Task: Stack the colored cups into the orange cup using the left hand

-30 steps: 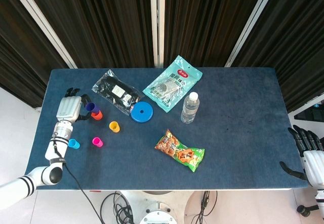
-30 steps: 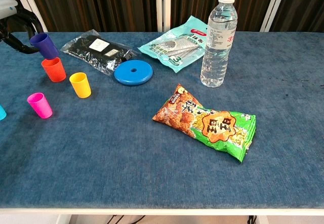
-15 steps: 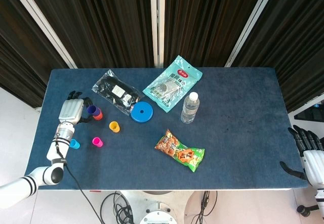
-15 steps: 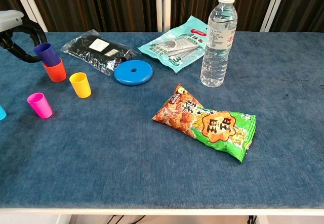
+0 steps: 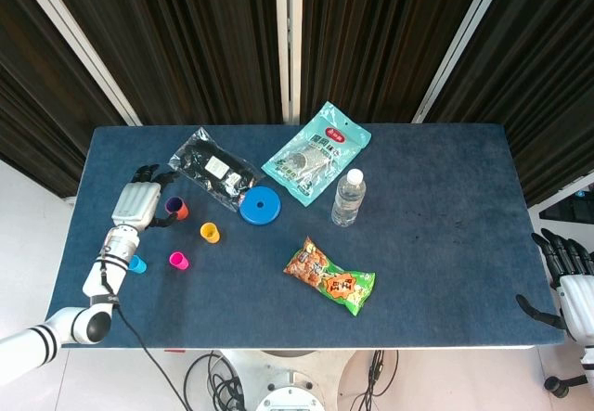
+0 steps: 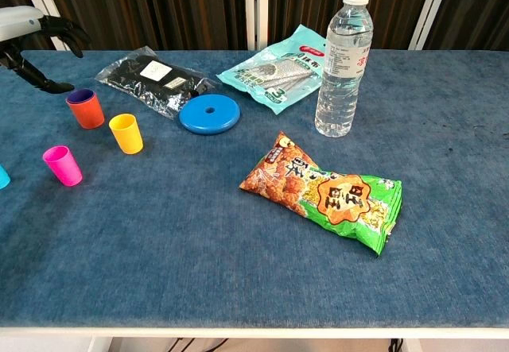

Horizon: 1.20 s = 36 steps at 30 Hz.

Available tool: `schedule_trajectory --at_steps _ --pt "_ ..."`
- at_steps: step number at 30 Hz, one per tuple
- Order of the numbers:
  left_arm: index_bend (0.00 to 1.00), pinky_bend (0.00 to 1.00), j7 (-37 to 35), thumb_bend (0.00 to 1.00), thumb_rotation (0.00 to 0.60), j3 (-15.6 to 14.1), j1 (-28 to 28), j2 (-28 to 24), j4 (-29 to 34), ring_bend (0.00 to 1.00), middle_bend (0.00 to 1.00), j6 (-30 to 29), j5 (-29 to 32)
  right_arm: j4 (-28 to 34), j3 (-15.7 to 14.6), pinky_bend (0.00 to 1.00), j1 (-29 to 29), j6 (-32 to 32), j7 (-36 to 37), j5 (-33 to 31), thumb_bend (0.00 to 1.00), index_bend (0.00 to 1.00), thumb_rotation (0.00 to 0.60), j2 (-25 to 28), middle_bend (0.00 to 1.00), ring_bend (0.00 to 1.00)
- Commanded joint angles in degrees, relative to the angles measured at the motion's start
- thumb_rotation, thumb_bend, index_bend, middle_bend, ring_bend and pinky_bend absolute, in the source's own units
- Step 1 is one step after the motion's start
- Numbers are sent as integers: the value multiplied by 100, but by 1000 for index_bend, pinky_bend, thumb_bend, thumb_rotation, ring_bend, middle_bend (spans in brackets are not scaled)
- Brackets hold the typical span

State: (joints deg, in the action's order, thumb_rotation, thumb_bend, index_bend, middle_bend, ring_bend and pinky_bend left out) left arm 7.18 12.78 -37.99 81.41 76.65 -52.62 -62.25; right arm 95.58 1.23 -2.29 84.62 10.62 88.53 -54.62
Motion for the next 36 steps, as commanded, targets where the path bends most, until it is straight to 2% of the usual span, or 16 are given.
schedule_trajectory --at_steps 1,7,23,36 --pt "210 6 -12 253 600 -231 44 -384 638 2 257 -183 -678 -6 2 0 -17 -31 9 -3 171 0 600 -6 0 0" --pt "212 18 531 251 600 -454 -68 -414 953 2 264 -136 -915 -55 -40 0 -46 -155 6 -22 174 0 600 -72 0 0" --pt "233 18 746 251 600 -584 -310 326 451 3 279 260 -573 -157 -38 0 -58 -205 132 -57 174 0 600 -76 0 0" --pt "327 47 996 252 600 -620 -303 587 16 42 363 227 -304 -137 -53 0 -83 -247 90 -44 172 0 600 -92 0 0"
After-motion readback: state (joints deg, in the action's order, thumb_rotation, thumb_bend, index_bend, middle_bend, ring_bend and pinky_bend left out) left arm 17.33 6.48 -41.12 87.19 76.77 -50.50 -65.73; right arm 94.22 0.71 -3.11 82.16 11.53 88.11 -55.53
